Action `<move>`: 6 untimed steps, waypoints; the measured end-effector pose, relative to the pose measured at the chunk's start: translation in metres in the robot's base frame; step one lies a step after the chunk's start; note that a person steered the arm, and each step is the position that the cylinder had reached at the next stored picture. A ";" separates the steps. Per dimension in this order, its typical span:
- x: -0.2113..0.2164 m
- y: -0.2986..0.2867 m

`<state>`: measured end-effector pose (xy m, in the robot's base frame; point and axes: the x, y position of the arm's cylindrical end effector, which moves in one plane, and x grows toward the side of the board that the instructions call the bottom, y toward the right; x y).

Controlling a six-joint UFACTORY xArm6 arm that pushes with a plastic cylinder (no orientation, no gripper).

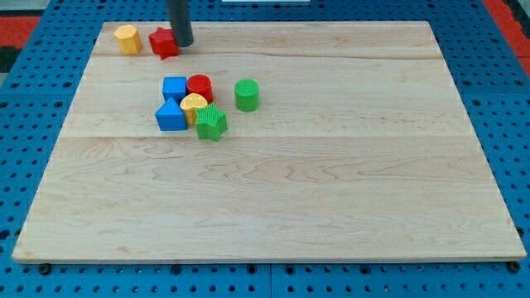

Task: Point your arm closer to green star

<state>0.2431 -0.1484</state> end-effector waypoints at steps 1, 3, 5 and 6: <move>0.004 -0.007; 0.074 0.148; 0.169 0.191; 0.208 0.158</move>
